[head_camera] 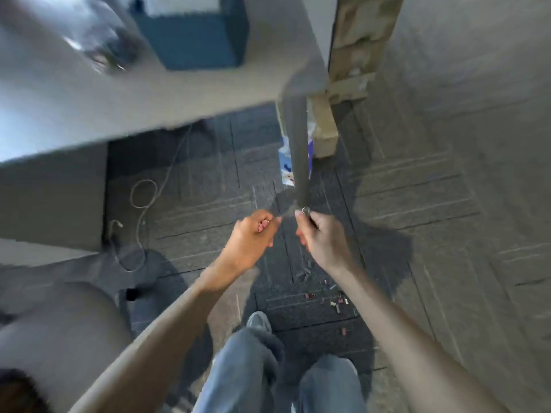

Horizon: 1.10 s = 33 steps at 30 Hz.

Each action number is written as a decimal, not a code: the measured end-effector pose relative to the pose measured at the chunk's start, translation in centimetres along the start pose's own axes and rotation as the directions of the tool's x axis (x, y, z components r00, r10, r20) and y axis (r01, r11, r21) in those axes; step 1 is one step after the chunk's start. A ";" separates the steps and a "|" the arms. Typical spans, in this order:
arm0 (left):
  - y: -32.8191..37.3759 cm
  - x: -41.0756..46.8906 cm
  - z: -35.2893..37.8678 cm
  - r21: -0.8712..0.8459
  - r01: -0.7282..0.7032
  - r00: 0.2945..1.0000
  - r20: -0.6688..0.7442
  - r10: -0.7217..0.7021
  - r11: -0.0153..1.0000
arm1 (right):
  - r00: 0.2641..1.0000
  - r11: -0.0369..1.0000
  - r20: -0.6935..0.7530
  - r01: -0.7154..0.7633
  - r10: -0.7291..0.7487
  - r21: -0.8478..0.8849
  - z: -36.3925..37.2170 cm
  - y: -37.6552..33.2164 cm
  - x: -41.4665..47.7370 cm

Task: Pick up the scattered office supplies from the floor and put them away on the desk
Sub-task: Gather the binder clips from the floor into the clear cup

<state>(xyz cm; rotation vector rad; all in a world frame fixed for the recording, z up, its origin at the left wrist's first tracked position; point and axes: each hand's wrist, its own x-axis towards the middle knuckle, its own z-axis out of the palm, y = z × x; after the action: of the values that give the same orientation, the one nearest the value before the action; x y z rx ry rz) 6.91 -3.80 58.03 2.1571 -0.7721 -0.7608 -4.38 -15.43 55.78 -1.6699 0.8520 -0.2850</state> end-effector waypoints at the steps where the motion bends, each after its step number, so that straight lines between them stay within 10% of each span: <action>1: 2.7 -1.1 -3.2 -0.014 0.001 0.999 -0.043 -0.001 1.000 | 1.000 1.000 0.020 0.019 -0.019 0.014 0.2 -4.4 -0.2; 16: 7.5 8.0 -37.7 -0.139 -0.021 0.941 -0.338 -0.028 0.990 | 0.975 0.972 0.166 0.173 -0.147 -0.158 12.9 -37.4 14.0; 33: 2.2 25.1 -41.7 0.052 -0.098 0.990 -0.092 0.102 0.994 | 0.997 0.983 0.062 0.054 -0.044 -0.176 23.2 -39.8 30.3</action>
<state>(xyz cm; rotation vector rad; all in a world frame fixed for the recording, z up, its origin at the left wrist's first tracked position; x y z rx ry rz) 51.91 -5.41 76.65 2.1620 -0.8489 -0.5898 45.98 -16.11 78.20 -1.8578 0.8128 -0.1979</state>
